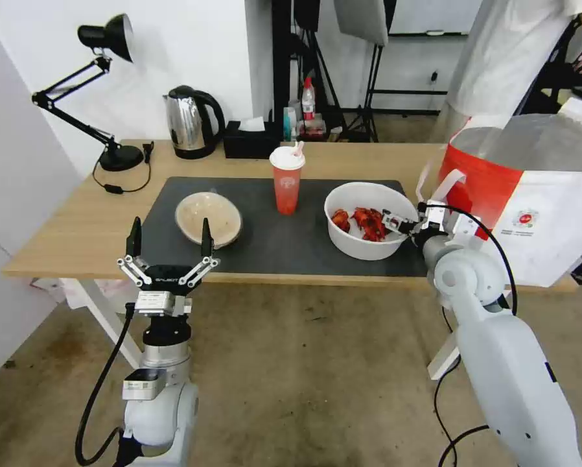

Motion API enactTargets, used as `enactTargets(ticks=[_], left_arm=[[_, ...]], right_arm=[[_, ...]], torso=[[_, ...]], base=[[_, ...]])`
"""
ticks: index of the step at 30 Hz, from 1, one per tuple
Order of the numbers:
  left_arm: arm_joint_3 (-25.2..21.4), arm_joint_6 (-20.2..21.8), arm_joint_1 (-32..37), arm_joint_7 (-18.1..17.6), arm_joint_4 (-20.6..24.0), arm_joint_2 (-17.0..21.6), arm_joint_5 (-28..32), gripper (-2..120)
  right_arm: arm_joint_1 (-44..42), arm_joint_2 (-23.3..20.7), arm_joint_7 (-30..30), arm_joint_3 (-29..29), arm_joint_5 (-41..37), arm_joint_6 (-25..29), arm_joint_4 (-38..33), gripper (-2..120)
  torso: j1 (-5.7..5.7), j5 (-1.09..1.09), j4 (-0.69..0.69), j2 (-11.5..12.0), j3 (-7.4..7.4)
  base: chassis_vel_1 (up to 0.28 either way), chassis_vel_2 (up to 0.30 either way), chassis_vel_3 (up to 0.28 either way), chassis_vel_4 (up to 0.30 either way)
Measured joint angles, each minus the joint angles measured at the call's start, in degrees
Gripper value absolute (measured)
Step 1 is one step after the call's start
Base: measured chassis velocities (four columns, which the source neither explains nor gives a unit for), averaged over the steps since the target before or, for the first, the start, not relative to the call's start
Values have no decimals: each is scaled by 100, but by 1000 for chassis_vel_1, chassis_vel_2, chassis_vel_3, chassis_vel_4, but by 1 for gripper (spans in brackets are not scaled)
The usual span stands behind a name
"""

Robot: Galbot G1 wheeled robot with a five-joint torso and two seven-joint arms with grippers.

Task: Pick up the trash from the table and place it into the takeout bag.

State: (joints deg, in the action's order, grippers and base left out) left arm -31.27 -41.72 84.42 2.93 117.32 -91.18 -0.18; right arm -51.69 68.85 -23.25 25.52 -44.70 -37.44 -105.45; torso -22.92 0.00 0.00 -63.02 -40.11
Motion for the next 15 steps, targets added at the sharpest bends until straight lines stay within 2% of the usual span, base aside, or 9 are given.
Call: enactTargets(ticks=[3,6,8,11,12,15], left_arm=[[-7,0,-1,0,0,0,0,100],[-8,0,-1,0,0,1,1,100],[-6,0,-1,0,-1,1,1,100],[-6,0,-7,-3,-7,1,2,100],[-6,0,-7,-3,-7,1,2,100],[-4,0,-7,-6,-9,1,3,100]], right_arm=[[-8,1,50,19,51,27,53,91],[-32,5,128,33,129,74,128,76],[-45,6,139,37,148,87,145,73],[-91,2,170,58,201,130,188,57],[-91,2,170,58,201,130,188,57],[-117,1,179,52,216,123,194,44]], torso=[[0,-1,1,0,0],[1,-2,1,0,1],[1,-2,1,-1,1],[1,1,2,-1,1],[1,1,2,-1,1],[1,2,-1,0,0]], base=[[0,0,0,0],[0,0,0,0],[0,0,0,0],[0,0,0,0],[0,0,0,0],[0,0,0,0]])
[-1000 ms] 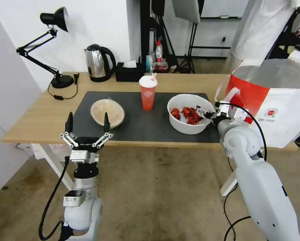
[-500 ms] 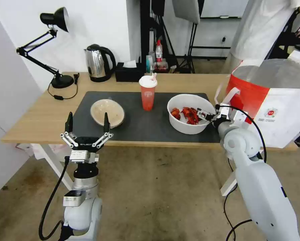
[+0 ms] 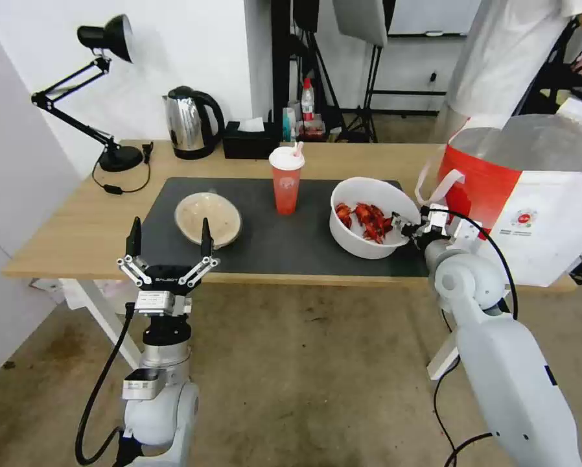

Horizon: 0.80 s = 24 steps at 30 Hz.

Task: Pick up the trash from the table and place it into the takeout bag.

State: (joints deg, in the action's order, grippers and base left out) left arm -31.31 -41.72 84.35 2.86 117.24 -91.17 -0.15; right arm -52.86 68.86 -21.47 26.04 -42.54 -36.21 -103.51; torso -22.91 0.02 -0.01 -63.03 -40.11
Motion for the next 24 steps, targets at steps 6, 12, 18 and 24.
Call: enactTargets(ticks=[6,12,18,24], left_arm=[[-2,0,0,-2,0,0,2,100],[-2,-1,8,-3,7,1,2,100],[13,-3,17,-3,14,1,0,100],[13,-5,18,-3,23,0,-1,100]], right_arm=[[-10,-5,2,1,4,4,-3,28],[-11,-21,2,9,13,13,-30,26],[-14,-41,5,4,142,23,-130,25],[-3,-74,2,-21,238,26,-254,23]], torso=[[-2,-2,-1,1,-1],[-2,-2,0,2,-1],[-2,-2,1,1,0],[-2,-2,0,1,0]], base=[[0,0,0,0],[0,0,0,0],[0,0,0,0],[0,0,0,0]])
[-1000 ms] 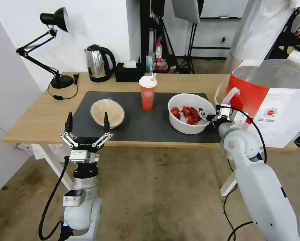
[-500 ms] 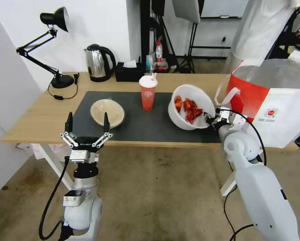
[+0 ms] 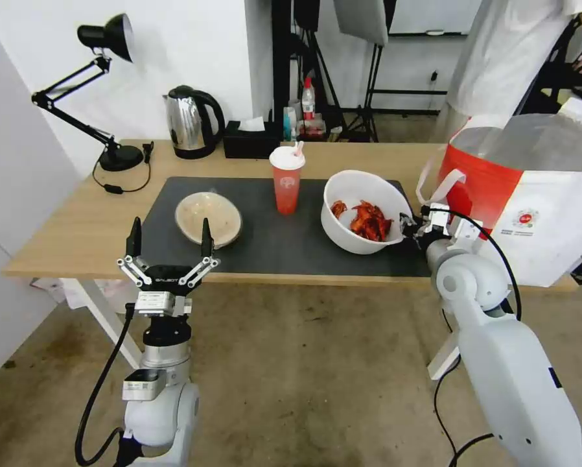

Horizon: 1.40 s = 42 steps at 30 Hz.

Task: Pick up the trash from the table and place it into the takeout bag.

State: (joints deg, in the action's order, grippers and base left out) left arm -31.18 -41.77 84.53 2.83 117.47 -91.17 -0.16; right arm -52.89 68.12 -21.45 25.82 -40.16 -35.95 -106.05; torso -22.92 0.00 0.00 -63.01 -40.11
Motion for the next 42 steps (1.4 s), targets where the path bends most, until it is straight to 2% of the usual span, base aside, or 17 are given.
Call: enactTargets(ticks=[8,34,42], left_arm=[[-7,-1,-2,0,12,0,0,100],[-10,-6,-39,-8,-19,-1,0,100],[-9,-6,-61,-10,-43,-1,0,100]], right_arm=[[-9,-18,-12,-23,9,-5,-132,0],[-51,11,41,-79,32,2,-76,0],[3,-14,15,-95,31,-31,-278,0]], torso=[[0,0,0,-1,0],[0,0,0,-2,0],[0,0,-1,-1,0]], base=[[0,0,0,0],[0,0,0,0],[0,0,0,0]])
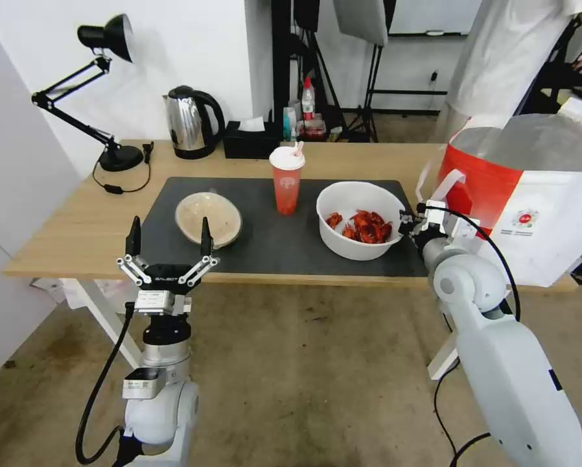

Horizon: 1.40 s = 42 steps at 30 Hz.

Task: Pick up the trash from the table and place it into the takeout bag.

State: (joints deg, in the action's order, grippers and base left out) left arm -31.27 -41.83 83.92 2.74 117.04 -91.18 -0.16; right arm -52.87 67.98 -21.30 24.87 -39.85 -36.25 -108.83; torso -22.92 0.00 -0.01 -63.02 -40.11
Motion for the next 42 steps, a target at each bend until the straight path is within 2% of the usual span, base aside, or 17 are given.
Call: enactTargets(ticks=[7,18,30,42], left_arm=[[0,-3,-2,-1,-10,0,1,100],[5,-9,0,-1,-29,-1,4,100],[5,-14,-8,-2,-45,-1,5,100],[11,-16,-18,-2,-98,-1,4,100]], right_arm=[[55,-31,-71,3,-67,-20,-259,0],[197,-139,-345,53,-595,-250,-680,0],[473,-346,-800,141,-1831,-498,-1068,0],[742,-511,-988,163,-2413,-513,-1168,0]], torso=[[0,0,1,0,0],[0,0,1,0,0],[0,0,1,0,0],[0,0,1,0,0]], base=[[0,0,0,0],[0,0,0,0],[0,0,0,0],[0,0,0,0]])
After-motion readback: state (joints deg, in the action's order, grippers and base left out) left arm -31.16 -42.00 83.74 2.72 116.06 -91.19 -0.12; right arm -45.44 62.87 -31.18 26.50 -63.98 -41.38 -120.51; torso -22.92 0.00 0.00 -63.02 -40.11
